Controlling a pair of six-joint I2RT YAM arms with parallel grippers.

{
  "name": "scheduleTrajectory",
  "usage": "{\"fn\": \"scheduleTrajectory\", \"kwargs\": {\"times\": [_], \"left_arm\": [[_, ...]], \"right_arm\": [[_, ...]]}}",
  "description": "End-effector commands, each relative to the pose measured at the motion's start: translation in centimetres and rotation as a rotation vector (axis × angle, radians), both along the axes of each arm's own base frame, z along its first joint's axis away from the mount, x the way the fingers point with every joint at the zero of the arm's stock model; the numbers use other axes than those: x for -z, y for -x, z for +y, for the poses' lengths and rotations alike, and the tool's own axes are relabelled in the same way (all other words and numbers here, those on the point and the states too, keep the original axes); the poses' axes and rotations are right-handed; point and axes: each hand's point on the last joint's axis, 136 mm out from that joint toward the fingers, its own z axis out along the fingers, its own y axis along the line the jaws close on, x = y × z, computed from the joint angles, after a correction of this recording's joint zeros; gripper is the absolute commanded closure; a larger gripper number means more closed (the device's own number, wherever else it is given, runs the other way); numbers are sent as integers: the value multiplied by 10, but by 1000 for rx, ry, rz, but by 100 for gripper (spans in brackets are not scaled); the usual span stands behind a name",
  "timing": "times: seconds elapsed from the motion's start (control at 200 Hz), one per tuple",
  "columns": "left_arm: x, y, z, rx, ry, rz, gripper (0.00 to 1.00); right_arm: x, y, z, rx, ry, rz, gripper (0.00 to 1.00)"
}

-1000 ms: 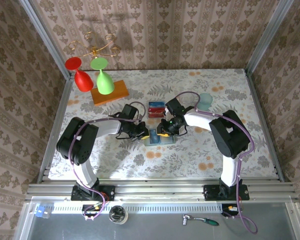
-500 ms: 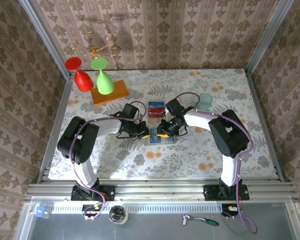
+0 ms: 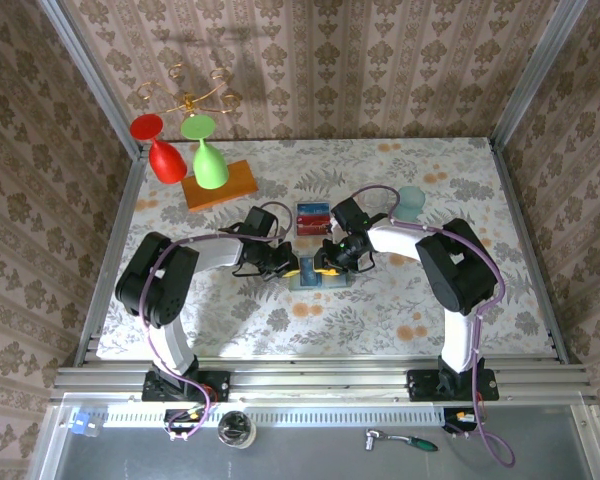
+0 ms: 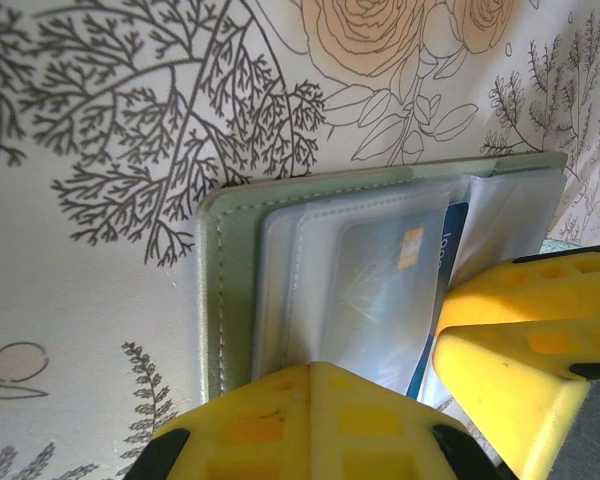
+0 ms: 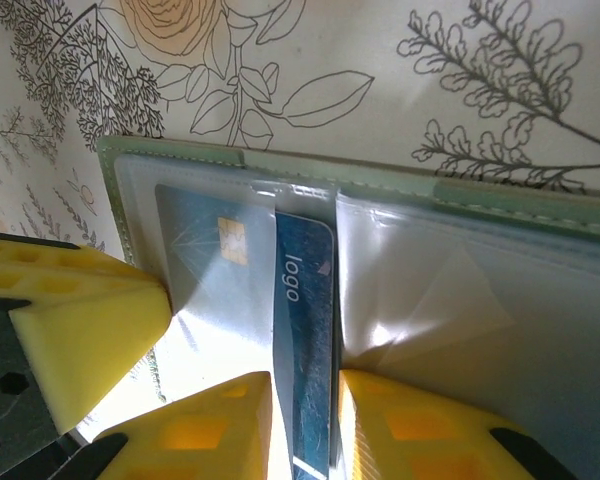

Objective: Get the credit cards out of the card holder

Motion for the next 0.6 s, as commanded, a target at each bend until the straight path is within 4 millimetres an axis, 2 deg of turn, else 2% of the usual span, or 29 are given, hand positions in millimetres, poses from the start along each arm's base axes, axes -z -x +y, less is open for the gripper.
{"fn": "scheduleTrajectory", "kwargs": {"times": [0.0, 0.295, 0.595], "left_arm": [[21, 8, 12, 8, -68, 52, 100], [23, 8, 12, 7, -71, 53, 100], [24, 9, 12, 8, -69, 55, 100]], "right_arm": [[11, 4, -3, 13, 7, 43, 73], [-5, -4, 5, 58, -118, 37, 74], [-17, -8, 4, 85, -190, 22, 81]]}}
